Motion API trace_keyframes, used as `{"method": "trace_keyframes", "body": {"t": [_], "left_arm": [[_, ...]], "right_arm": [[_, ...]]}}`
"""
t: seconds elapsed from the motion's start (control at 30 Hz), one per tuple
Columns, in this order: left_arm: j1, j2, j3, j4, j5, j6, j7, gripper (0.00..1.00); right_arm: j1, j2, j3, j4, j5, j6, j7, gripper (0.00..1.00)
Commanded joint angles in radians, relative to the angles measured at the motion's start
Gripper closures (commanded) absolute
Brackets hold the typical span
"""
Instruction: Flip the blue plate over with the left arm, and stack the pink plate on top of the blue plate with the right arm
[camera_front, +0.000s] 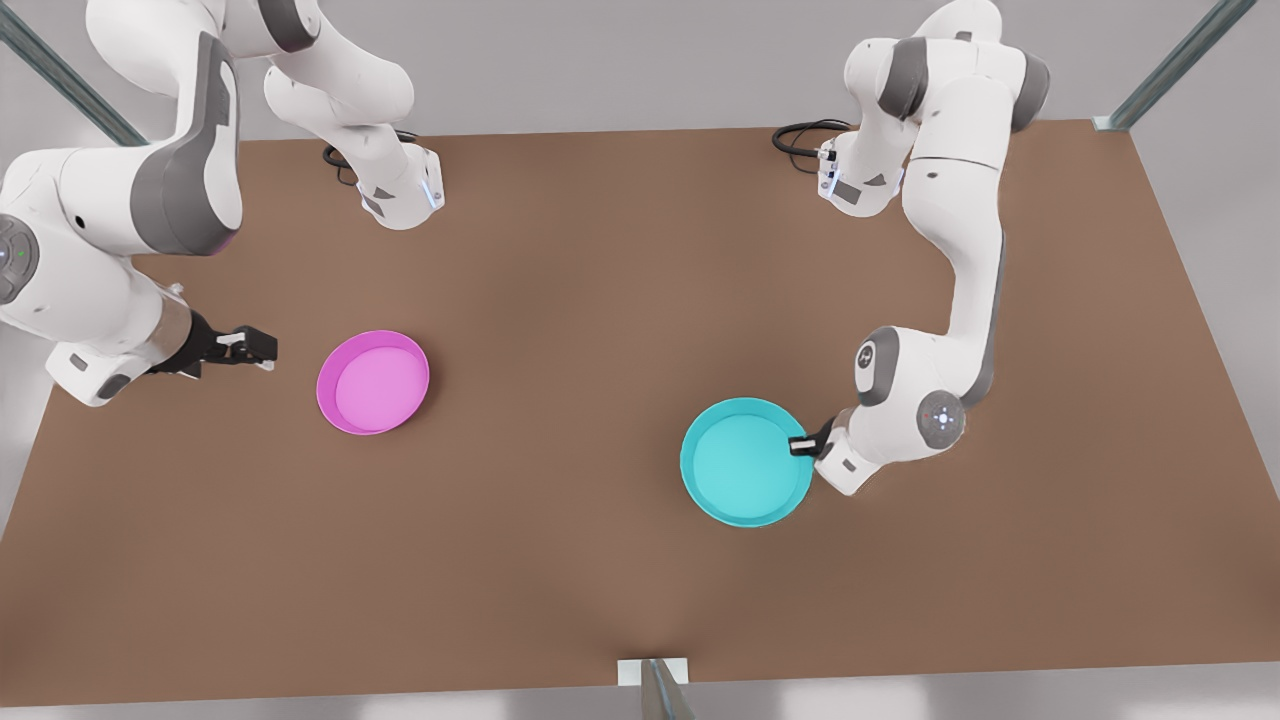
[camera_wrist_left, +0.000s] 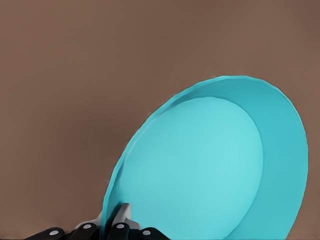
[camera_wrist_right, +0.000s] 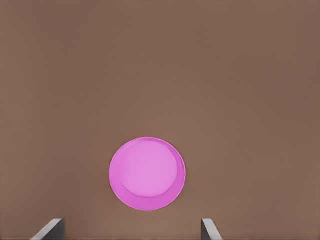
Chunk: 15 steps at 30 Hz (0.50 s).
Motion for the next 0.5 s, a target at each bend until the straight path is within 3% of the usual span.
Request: {"method": "trace_keyframes", "body": {"t": [0.0,0.1,0.47], "left_arm": [[-0.006,0.001,-0.001,0.011,-0.021,0.000,-0.020,0.79],[-0.088,0.001,0.001,0.033,-0.013,-0.002,-0.154,0.79],[-0.302,0.010,0.002,0.185,0.462,-0.115,-0.556,0.79]], "right_arm": [[0.002,0.000,0.000,0.000,-0.001,0.000,0.000,0.00],[0.004,0.000,0.002,-0.002,-0.001,0.000,0.006,0.00],[0.004,0.000,0.003,-0.005,0.000,0.000,0.000,0.00]]}}
